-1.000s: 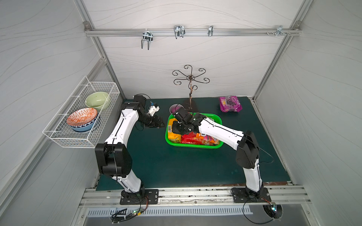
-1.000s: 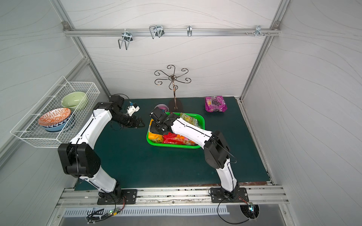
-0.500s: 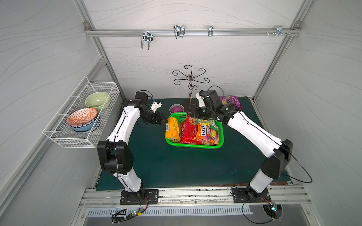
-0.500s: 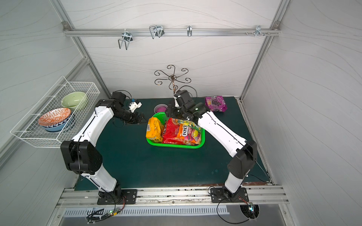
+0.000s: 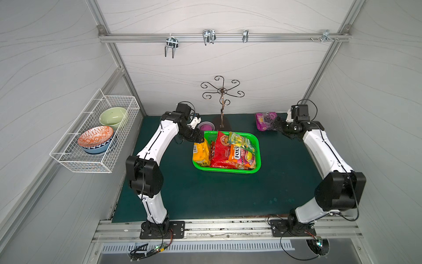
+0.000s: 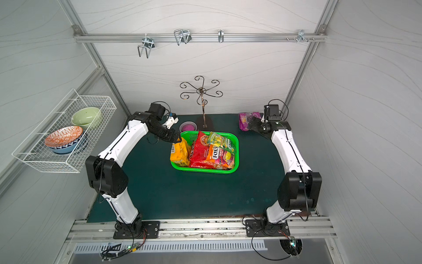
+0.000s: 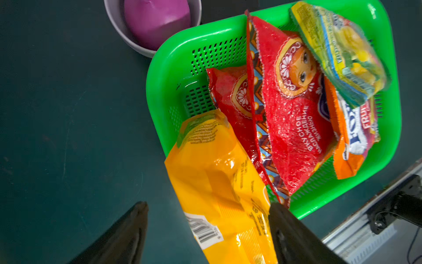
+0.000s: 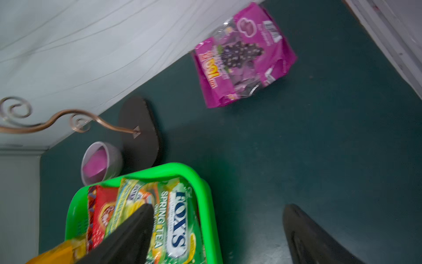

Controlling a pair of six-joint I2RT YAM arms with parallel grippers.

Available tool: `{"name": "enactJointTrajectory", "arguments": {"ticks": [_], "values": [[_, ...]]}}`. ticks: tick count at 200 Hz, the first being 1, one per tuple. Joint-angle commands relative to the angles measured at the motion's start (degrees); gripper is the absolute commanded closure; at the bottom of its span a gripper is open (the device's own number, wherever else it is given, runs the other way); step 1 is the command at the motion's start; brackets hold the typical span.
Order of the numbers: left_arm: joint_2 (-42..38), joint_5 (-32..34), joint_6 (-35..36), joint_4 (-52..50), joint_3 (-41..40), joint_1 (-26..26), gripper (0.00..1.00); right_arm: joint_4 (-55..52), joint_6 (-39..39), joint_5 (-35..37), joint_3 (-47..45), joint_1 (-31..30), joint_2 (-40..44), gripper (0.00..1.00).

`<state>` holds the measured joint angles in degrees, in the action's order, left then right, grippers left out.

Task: Put the candies in the basket
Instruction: Place the candy in the basket, then pick up the candy at the center of the board.

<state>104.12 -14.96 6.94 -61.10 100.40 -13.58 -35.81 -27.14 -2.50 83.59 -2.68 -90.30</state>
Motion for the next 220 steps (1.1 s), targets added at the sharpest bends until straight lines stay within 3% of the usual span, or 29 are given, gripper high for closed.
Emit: {"name": "enactJointTrajectory", "arguments": {"ticks": [1,38,61,81,97,117,151,220], "values": [[2.1,6.4,-0.5,1.5,2.1,-0.1,0.15,3.1,-4.6,0.9,-2.4,4.7,-2.3,0.07],[3.5,9.2,0.1,3.1,0.2,-0.1,0.17,15.4,-11.9,-14.9,-6.5,12.9,-7.9,0.16],[4.8,11.2,0.6,3.9,0.1,-0.1,0.17,17.6,-8.9,-14.4,-3.4,14.4,-12.3,0.22],[5.7,12.5,1.0,5.5,0.2,0.0,0.18,20.1,-7.7,-18.3,0.0,16.1,-17.8,0.39],[6.0,9.7,1.8,5.9,0.8,0.0,0.19,22.9,-8.7,-22.2,2.5,16.9,-22.3,0.47],[6.7,7.1,2.0,5.4,1.7,0.0,0.19,21.0,-7.8,-21.7,8.2,17.0,-28.0,0.54],[8.7,4.6,2.3,1.8,4.9,0.6,0.18,18.9,-7.9,-20.6,16.2,16.7,-36.4,0.59],[10.5,2.0,3.7,-1.4,4.6,1.5,0.18,14.4,-8.2,-19.0,28.3,14.5,-46.3,0.56]]}}
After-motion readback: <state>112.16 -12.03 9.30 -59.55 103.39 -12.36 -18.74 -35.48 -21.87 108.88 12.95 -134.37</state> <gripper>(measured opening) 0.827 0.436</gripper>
